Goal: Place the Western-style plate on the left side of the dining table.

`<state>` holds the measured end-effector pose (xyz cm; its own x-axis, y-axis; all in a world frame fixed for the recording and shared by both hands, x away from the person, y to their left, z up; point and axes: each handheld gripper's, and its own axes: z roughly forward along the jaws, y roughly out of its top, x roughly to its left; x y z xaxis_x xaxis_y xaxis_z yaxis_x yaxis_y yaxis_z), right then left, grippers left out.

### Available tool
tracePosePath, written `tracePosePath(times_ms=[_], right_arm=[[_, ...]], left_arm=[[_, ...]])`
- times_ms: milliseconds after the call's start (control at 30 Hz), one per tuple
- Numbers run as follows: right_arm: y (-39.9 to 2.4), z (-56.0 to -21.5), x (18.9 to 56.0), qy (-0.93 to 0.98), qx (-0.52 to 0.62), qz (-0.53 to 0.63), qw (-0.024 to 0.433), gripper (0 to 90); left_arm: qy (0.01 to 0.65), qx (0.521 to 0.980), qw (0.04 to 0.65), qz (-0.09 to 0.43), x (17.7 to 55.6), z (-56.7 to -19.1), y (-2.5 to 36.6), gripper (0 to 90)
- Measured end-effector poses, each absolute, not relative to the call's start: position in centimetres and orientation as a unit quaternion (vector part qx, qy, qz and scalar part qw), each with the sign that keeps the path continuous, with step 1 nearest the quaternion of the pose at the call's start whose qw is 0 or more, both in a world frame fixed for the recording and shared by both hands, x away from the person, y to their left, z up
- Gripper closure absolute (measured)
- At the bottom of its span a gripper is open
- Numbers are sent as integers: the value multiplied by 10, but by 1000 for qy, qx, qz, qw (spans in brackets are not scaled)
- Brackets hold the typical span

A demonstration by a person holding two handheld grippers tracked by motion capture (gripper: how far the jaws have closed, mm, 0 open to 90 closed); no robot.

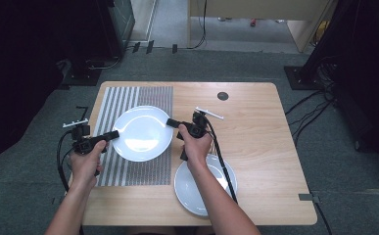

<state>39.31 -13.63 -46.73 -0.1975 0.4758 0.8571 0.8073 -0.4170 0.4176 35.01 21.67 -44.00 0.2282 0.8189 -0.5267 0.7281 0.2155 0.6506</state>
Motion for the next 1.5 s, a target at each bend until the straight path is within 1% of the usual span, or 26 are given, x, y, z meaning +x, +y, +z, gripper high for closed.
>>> tracePosePath(times_ms=[133,167,233,333,433,567,733,767,800,867,933,1133,1200,1400,1500], right_arm=[[-133,-471,406,-517,-622,-569,149,878],[-132,-474,412,-511,-626,-569,153,878],[-130,-479,418,-505,-633,-564,161,877],[-127,-484,423,-506,-637,-561,156,875],[-120,-489,429,-501,-638,-562,164,875],[-101,-495,439,-516,-632,-560,145,874],[-89,-500,448,-524,-635,-553,129,873],[-85,-503,451,-528,-637,-548,120,870],[-85,-503,451,-528,-637,-548,120,870],[-81,-507,456,-533,-639,-545,106,866],[-79,-511,459,-530,-644,-542,107,864],[-79,-521,464,-516,-662,-534,105,856],[-76,-524,465,-517,-664,-529,105,853],[-75,-529,467,-526,-665,-519,104,843],[-75,-530,467,-533,-665,-514,93,833]], left_arm=[[627,611,480,50,359,-442,218,767],[630,601,491,39,365,-445,222,774],[628,596,500,31,371,-446,226,789],[630,599,493,37,375,-446,228,794],[639,595,486,47,381,-448,234,793],[657,588,468,56,391,-460,245,785],[674,576,460,49,400,-472,251,781],[677,575,457,50,402,-474,251,779],[680,576,452,51,404,-476,251,779],[683,581,439,54,409,-480,251,769],[689,584,424,65,415,-482,248,762],[695,584,414,59,424,-487,245,767],[701,579,410,69,425,-490,245,765],[700,588,400,63,426,-495,244,766],[700,592,394,62,427,-498,243,765]])
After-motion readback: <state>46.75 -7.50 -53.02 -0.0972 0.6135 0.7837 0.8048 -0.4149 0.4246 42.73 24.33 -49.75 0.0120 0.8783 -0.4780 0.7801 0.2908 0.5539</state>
